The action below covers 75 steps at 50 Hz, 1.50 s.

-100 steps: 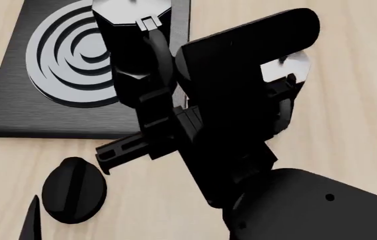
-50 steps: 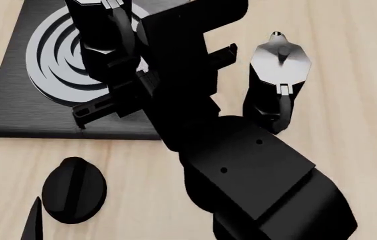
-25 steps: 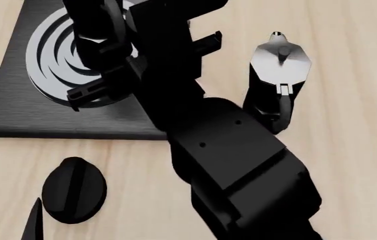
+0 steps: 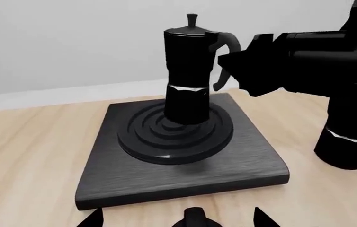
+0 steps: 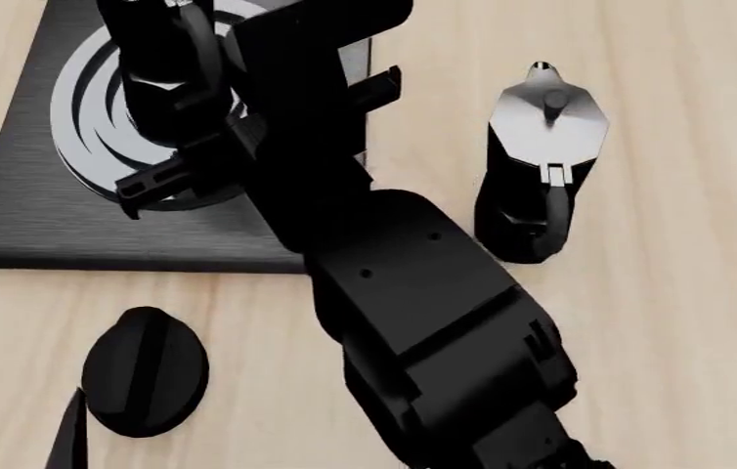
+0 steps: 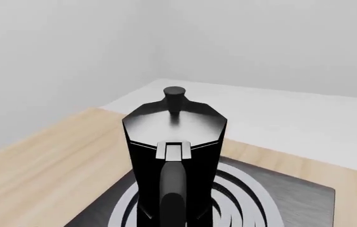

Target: Put the right moka pot on the stove.

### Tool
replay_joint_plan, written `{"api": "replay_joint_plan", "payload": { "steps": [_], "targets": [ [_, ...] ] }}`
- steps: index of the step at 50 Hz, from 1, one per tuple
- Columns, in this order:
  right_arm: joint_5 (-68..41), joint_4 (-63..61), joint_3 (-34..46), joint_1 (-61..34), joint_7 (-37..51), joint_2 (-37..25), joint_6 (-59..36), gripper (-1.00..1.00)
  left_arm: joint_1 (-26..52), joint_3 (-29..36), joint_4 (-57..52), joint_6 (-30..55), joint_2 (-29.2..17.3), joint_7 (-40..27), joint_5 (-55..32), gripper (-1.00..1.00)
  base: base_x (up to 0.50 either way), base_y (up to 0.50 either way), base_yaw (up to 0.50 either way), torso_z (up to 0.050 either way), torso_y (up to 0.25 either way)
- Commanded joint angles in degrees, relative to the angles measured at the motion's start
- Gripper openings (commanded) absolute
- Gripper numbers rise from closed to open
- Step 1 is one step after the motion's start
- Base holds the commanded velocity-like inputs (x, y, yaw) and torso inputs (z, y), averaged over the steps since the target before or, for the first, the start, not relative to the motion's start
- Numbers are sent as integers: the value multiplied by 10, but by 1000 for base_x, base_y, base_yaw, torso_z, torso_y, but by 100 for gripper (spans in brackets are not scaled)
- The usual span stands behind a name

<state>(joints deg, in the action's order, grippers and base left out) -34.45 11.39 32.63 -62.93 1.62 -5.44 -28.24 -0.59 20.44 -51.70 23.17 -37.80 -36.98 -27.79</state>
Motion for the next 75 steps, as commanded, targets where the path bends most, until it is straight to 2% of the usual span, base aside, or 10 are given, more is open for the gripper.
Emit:
{"api": "replay_joint_plan", "payload": {
  "steps": [1, 19, 55, 70, 71, 75],
  "targets": [
    [13, 48, 4, -13, -31, 15, 52, -100, 1, 3, -3, -1, -4, 2, -2, 100, 0, 0, 0, 0, 10],
    [37, 160, 26, -29, -53, 33, 137, -100, -2, 6, -2, -10, -6, 4, 0, 100, 0, 0, 0, 1, 1],
    [43, 229, 71, -25, -53, 35, 216, -100, -11, 2, -5, -27, -11, -1, -2, 100, 0, 0, 0, 0, 1],
    [34, 247, 85, -33, -36, 37, 219, -100, -12, 1, -8, -29, -14, -4, -5, 100, 1, 0, 0, 0, 0],
    [39, 250, 86, -31, -29, 37, 228, 100, -14, 1, -7, -32, -14, -3, -3, 100, 0, 0, 0, 0, 0],
    [31, 236, 90, -27, -29, 32, 219, 100, -15, 1, -6, -36, -14, -2, -4, 100, 0, 0, 0, 0, 0]
  ]
}}
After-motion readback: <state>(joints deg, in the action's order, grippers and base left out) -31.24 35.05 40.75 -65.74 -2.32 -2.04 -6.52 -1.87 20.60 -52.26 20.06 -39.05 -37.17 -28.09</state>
